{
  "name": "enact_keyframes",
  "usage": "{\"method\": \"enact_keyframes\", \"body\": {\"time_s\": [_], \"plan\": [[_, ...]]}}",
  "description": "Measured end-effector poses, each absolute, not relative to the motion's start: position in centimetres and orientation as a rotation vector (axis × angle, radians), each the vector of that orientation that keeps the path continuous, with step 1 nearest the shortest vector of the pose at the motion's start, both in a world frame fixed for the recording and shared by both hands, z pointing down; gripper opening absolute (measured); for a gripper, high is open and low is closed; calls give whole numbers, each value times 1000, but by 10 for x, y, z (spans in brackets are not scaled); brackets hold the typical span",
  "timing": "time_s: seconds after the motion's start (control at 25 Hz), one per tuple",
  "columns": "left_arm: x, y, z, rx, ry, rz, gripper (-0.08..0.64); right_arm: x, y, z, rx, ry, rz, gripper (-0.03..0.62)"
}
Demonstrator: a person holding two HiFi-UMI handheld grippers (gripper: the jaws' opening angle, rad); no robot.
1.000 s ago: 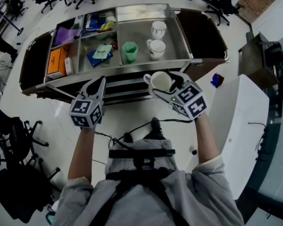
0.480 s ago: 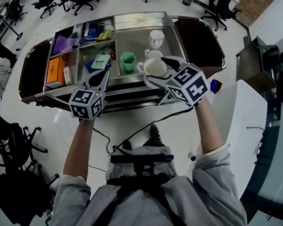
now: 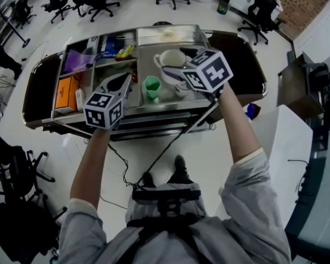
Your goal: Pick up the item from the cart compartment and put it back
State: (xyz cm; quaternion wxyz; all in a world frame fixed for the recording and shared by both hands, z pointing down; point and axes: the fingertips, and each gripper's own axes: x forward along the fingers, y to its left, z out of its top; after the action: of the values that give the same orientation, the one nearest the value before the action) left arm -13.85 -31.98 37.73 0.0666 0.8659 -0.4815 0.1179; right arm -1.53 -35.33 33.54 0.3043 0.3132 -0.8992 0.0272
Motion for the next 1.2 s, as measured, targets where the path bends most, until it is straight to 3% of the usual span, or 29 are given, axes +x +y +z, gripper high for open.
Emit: {"method": "enact_keyframes", "body": {"time_s": [0.56, 1.2], "plan": [[-147, -408, 392, 2533, -1483, 390, 3, -62, -492, 370, 830, -2299, 122, 376], [-149, -461, 425, 2474, -1487, 429, 3, -85, -573, 430, 871, -2204, 149, 376]]}}
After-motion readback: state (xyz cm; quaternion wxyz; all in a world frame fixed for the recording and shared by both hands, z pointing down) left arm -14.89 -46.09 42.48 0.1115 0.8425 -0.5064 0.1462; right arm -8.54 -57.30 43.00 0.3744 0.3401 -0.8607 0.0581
